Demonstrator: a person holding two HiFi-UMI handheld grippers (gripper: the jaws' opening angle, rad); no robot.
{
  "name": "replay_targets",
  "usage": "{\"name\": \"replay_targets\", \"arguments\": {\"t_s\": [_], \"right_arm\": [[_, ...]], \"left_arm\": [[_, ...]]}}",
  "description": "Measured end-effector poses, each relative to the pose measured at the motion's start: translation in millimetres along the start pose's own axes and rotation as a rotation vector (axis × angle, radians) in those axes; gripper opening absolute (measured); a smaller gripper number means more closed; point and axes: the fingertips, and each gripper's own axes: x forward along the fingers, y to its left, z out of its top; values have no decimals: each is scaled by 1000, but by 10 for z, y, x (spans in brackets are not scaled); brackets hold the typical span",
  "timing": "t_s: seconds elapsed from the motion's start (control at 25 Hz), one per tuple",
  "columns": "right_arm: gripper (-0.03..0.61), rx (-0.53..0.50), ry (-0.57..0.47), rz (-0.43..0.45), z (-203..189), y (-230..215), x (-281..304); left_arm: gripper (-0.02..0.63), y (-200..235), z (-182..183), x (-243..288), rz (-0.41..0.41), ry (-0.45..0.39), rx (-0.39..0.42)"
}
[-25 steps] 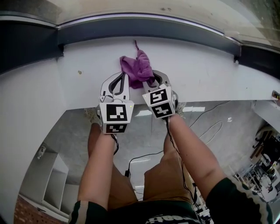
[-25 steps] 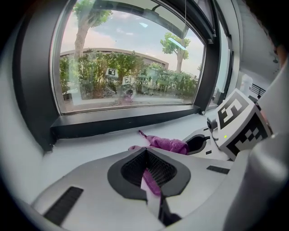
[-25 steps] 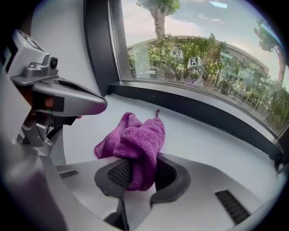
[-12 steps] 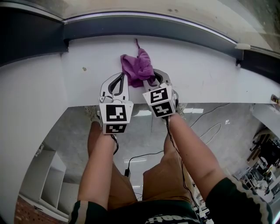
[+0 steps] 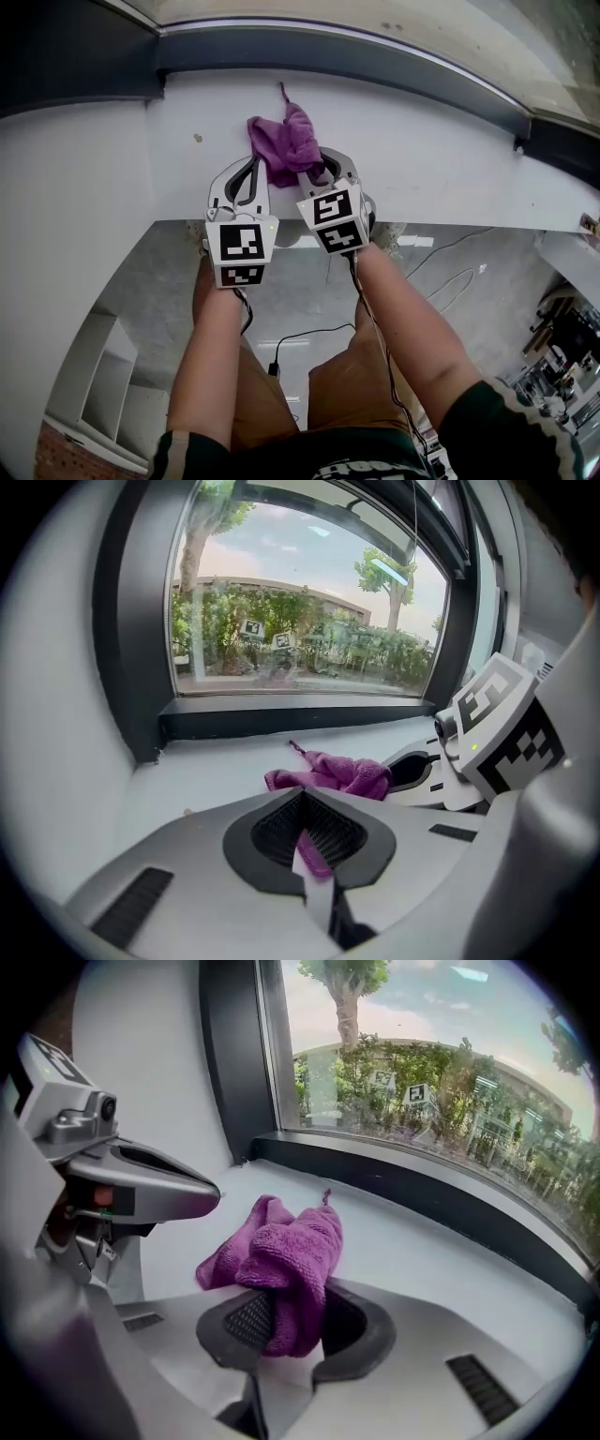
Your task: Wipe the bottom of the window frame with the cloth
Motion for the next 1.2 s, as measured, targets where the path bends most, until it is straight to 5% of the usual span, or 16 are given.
{"name": "replay_targets", "arguments": {"t_s": [1.2], "right_arm": [[103,-75,-11,133,569,860,473]], "left_arm": [[9,993,-295,-416,153,32,-74]]}}
